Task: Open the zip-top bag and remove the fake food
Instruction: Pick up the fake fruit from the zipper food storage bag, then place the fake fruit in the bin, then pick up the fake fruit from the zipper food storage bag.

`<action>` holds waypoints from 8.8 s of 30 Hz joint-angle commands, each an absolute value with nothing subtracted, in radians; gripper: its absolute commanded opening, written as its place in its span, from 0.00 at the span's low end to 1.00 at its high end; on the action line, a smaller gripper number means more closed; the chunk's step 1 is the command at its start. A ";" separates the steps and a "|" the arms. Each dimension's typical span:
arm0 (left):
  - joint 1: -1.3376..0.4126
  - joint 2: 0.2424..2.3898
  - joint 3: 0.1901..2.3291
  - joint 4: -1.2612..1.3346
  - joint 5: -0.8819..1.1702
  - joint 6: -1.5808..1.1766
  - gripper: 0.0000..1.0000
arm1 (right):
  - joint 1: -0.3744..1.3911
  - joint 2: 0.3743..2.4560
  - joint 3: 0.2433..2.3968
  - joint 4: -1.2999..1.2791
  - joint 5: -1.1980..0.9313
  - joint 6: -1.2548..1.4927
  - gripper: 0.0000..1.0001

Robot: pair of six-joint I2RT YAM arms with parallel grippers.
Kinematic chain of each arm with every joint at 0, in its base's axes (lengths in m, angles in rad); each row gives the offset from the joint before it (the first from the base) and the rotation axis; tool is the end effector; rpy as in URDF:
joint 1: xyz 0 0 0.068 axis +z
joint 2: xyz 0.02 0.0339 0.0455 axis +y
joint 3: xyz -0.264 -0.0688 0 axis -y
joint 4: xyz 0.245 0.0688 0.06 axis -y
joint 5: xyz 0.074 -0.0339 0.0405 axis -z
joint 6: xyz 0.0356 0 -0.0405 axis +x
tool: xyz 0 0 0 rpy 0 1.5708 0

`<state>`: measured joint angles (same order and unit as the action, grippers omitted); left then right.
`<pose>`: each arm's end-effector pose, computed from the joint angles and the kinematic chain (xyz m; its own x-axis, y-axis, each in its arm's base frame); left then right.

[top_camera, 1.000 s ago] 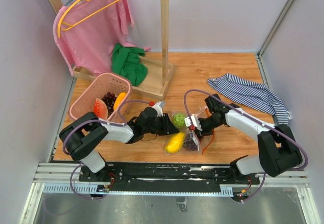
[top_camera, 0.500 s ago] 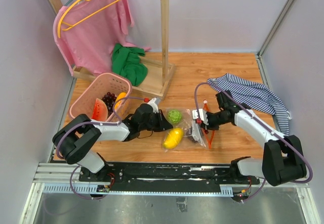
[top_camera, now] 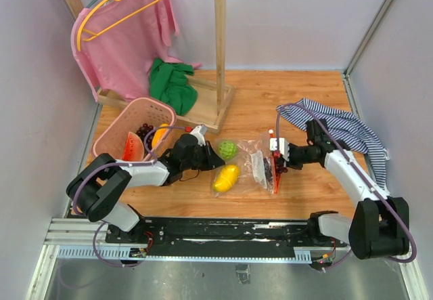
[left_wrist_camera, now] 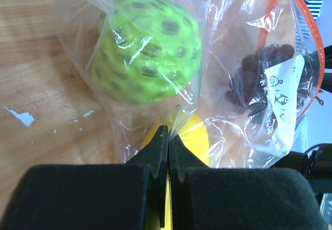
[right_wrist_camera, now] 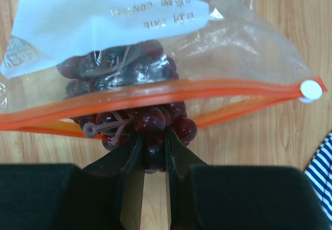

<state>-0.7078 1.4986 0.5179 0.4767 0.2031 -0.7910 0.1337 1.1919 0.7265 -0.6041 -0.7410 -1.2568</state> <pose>0.2099 -0.1891 0.1541 -0.8062 -0.2267 -0.5464 0.2812 0.6658 -0.6911 0.2113 0.0527 0.2145 0.1309 -0.6904 -0.7115 -0.9563 0.1013 -0.2742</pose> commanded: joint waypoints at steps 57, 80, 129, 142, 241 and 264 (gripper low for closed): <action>-0.670 1.053 0.437 0.679 0.410 -0.728 0.99 | -0.169 1.043 0.986 -0.871 -1.164 -1.185 0.00; -0.897 1.334 0.527 1.121 0.319 -0.757 0.99 | 0.108 1.030 1.127 -0.866 -1.301 -0.943 0.01; -0.958 1.528 0.640 1.128 0.395 -0.859 0.09 | 0.242 1.042 1.073 -0.766 -1.226 -0.828 0.25; -0.910 1.473 0.559 1.177 0.390 -0.884 0.02 | 0.237 1.036 1.068 -0.756 -1.245 -0.799 0.64; 0.167 0.745 0.644 -0.013 0.358 -0.598 0.99 | -0.083 0.972 0.789 -0.676 -1.255 -0.931 0.93; 0.046 0.615 0.443 0.296 0.710 -0.838 0.91 | -0.091 0.985 0.770 -0.574 -1.138 -0.821 0.94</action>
<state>0.1177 0.6373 0.4595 0.2398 0.7116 -0.8169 -0.0597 0.9802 0.7841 -0.6205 -1.1900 -0.8776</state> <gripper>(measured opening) 0.908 0.937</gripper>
